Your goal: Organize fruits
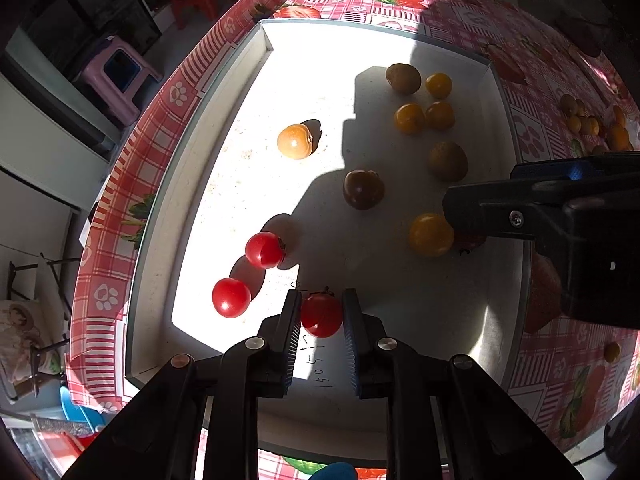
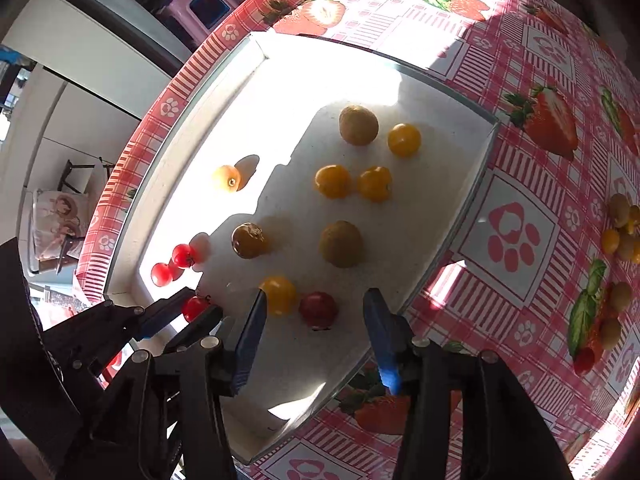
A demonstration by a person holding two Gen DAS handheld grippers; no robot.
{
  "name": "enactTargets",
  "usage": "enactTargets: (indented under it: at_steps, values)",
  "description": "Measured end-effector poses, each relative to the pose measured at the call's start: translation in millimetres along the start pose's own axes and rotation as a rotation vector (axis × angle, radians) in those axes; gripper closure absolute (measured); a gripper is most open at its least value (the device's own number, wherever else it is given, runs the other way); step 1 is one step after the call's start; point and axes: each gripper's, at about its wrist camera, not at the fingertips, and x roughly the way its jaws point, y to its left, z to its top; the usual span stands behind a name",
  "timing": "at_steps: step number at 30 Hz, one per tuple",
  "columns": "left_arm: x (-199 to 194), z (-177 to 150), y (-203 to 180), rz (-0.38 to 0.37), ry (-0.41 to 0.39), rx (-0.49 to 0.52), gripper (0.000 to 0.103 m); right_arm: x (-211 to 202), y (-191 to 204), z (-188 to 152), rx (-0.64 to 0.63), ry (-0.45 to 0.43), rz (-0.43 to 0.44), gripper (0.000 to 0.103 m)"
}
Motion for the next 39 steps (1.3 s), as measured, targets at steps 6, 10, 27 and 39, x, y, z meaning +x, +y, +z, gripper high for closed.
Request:
enactTargets:
  at_steps: [6, 10, 27, 39]
  values:
    - [-3, -3, -2, -0.018, 0.006, 0.013, 0.08, -21, -8, -18, 0.047, 0.01, -0.033, 0.033]
    - [-11, -8, -2, -0.011, -0.025, 0.023, 0.014, -31, -19, -35, 0.08, 0.037, -0.058, 0.031]
    - [-40, -8, -3, -0.037, 0.032, 0.101, 0.014, -70, -18, -63, 0.143, 0.047, -0.113, 0.014]
    - [-54, -5, 1, -0.105, 0.043, 0.118, 0.0, -71, -10, -56, 0.155, 0.05, -0.153, 0.0]
